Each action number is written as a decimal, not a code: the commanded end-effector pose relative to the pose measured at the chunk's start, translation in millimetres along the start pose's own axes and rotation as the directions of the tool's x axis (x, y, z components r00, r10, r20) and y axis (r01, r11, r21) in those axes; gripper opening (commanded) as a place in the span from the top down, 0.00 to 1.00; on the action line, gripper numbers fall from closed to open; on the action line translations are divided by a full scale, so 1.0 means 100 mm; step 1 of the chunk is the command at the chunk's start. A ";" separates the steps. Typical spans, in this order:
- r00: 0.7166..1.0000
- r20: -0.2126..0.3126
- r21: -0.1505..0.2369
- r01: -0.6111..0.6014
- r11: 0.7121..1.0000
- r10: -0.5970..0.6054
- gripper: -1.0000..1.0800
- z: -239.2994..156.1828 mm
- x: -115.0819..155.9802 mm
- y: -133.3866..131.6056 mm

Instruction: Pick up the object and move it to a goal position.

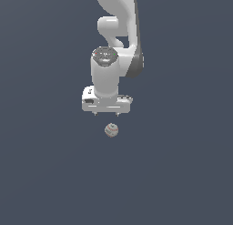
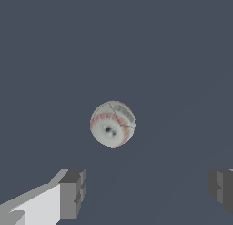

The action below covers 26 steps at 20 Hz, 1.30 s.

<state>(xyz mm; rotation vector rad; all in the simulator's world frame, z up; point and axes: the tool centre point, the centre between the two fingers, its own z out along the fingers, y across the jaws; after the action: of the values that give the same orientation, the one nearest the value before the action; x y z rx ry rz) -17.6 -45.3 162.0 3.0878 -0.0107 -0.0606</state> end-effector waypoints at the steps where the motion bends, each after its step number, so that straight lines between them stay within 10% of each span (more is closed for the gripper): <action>1: 1.000 0.000 0.000 0.003 1.000 -0.003 0.04 0.01 0.00 0.00; 15: 0.984 -0.014 0.011 0.180 0.984 -0.180 0.04 0.21 0.07 -0.07; 26: 0.905 -0.044 0.023 0.425 0.905 -0.424 0.04 0.50 0.16 -0.18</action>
<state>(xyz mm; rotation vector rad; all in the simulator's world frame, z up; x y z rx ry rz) -4.6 -31.7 114.4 3.0642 0.6209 -0.0235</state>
